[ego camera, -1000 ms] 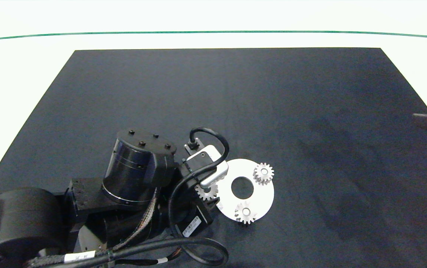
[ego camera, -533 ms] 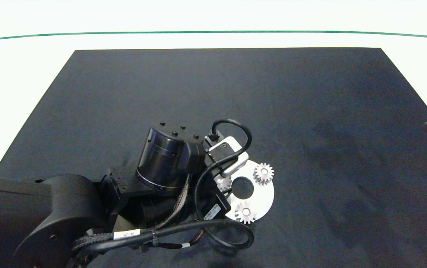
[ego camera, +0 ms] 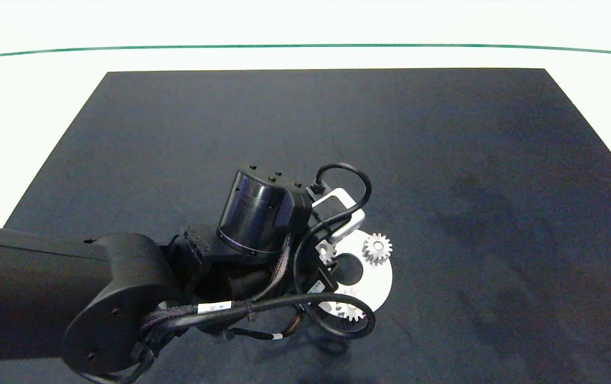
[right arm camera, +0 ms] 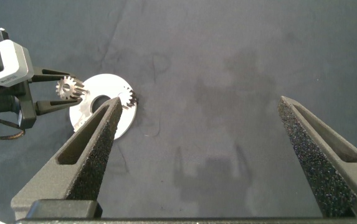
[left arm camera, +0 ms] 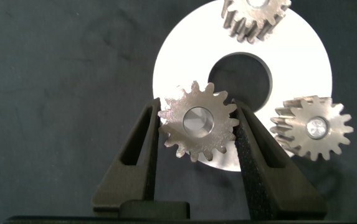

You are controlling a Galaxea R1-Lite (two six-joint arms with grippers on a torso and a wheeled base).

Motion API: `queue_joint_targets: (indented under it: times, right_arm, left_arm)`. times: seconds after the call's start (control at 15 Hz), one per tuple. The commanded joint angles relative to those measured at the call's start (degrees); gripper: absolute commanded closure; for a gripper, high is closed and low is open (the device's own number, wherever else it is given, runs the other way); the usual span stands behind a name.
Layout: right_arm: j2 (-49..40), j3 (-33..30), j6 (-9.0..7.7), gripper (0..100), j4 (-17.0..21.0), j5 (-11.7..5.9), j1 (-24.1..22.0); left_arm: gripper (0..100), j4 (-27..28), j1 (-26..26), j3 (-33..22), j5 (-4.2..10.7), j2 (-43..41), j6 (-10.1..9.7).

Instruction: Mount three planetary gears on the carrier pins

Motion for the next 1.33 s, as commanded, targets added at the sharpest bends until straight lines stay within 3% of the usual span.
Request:
queue_joint_targets:
  times: [0.07,1.27,1.33]
  right_arm:
    - [0.02,0.02,-0.08,0,0.1,-0.09,0.02]
    - [0.02,0.55,-0.08,0,0.1,-0.09,0.11]
    - [0.02,0.55,-0.08,0,0.1,-0.09,0.02]
  left_arm:
    - [78,-0.18,0.24,-0.35,0.11,0.52,0.38]
    - [78,0.0,1.65,-0.79,1.26,3.25,0.21]
    - [0,0.0,1.56,-0.53,1.34,3.34,0.29]
